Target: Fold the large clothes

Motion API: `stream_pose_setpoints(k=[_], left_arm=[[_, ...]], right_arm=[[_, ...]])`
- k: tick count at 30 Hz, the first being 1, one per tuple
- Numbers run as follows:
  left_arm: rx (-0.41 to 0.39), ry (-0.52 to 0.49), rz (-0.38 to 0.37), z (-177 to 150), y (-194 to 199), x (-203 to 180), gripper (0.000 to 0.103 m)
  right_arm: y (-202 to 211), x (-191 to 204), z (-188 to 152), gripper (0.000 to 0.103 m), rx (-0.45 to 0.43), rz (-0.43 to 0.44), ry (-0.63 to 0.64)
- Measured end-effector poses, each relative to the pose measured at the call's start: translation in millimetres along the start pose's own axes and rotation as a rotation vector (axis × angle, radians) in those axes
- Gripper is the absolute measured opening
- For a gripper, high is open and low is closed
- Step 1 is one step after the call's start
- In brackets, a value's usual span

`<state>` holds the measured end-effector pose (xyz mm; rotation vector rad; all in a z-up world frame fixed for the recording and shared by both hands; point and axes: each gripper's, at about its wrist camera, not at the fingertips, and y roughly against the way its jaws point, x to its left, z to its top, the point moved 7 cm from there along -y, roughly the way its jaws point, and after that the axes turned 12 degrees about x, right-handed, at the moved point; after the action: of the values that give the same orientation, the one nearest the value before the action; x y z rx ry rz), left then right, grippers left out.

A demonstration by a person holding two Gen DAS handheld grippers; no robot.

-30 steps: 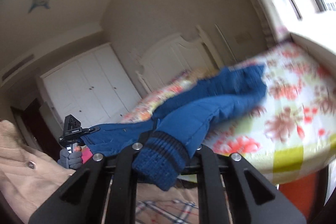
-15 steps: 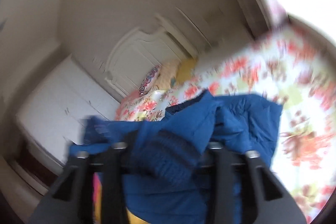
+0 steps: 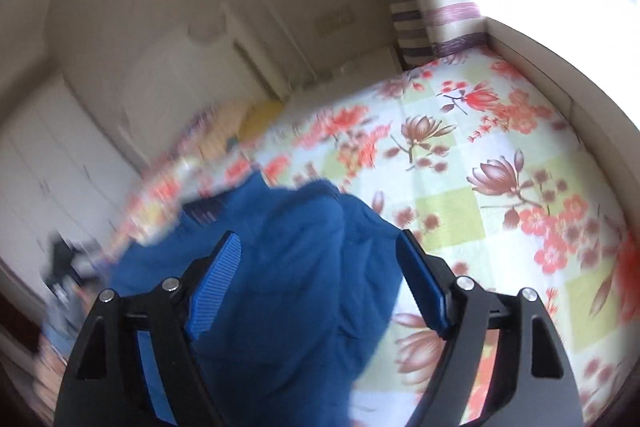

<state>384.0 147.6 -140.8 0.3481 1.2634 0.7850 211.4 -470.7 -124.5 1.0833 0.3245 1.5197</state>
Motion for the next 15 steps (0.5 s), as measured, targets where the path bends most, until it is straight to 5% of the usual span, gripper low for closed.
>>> stream_pose_setpoints(k=[8, 15], left_arm=[[0.195, -0.280, 0.230, -9, -62, -30, 0.059], [0.217, -0.294, 0.230, -4, -79, -19, 0.059]], right_arm=[[-51, 16, 7, 0.079, 0.158, -0.080, 0.182], [-63, 19, 6, 0.072, 0.210, -0.026, 0.206]])
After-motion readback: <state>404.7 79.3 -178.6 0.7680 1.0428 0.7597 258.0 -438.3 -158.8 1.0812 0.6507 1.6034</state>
